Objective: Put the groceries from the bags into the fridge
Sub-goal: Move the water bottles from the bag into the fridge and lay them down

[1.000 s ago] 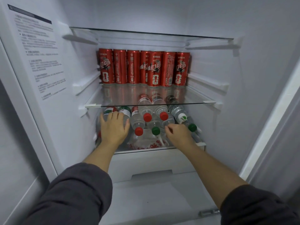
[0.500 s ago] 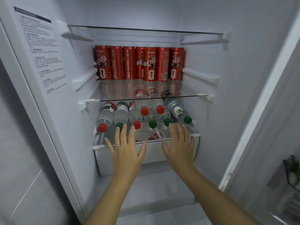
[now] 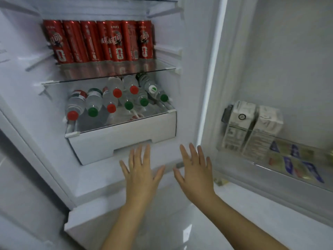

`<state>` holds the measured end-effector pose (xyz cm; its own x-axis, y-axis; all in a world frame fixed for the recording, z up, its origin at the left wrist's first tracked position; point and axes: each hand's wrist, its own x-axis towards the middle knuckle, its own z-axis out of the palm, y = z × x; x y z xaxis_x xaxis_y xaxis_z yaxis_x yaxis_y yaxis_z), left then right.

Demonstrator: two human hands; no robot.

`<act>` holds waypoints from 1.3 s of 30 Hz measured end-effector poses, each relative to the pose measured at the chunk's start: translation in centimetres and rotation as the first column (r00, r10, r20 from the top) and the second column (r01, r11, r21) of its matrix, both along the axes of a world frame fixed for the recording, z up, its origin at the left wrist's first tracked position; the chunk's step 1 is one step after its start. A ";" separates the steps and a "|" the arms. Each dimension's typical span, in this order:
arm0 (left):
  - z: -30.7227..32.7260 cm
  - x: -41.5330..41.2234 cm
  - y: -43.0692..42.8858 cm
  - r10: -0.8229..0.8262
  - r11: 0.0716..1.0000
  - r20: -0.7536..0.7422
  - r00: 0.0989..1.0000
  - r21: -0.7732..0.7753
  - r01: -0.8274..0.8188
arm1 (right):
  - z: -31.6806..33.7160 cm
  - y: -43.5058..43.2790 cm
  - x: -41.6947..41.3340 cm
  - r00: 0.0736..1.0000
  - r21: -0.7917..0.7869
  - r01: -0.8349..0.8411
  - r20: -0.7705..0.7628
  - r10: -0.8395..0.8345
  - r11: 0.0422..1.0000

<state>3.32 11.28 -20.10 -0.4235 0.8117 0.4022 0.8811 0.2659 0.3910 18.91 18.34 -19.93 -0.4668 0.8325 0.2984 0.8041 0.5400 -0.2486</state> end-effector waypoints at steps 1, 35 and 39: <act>-0.3 1.1 -0.5 -0.016 1.000 -0.009 1.000 -0.019 0.016 | -0.3 -0.9 1.5 0.999 0.002 0.041 0.028 -0.041 0.999; -3.0 62.1 -21.8 -0.991 0.002 -0.130 -0.020 -0.167 0.986 | -3.5 -46.1 54.7 -0.131 -0.051 0.989 0.122 -0.984 -0.138; -3.1 68.4 -26.3 -0.976 -0.185 -0.087 -0.199 -0.143 0.972 | -3.6 -51.7 58.1 -0.286 -0.060 0.952 0.167 -0.944 -0.299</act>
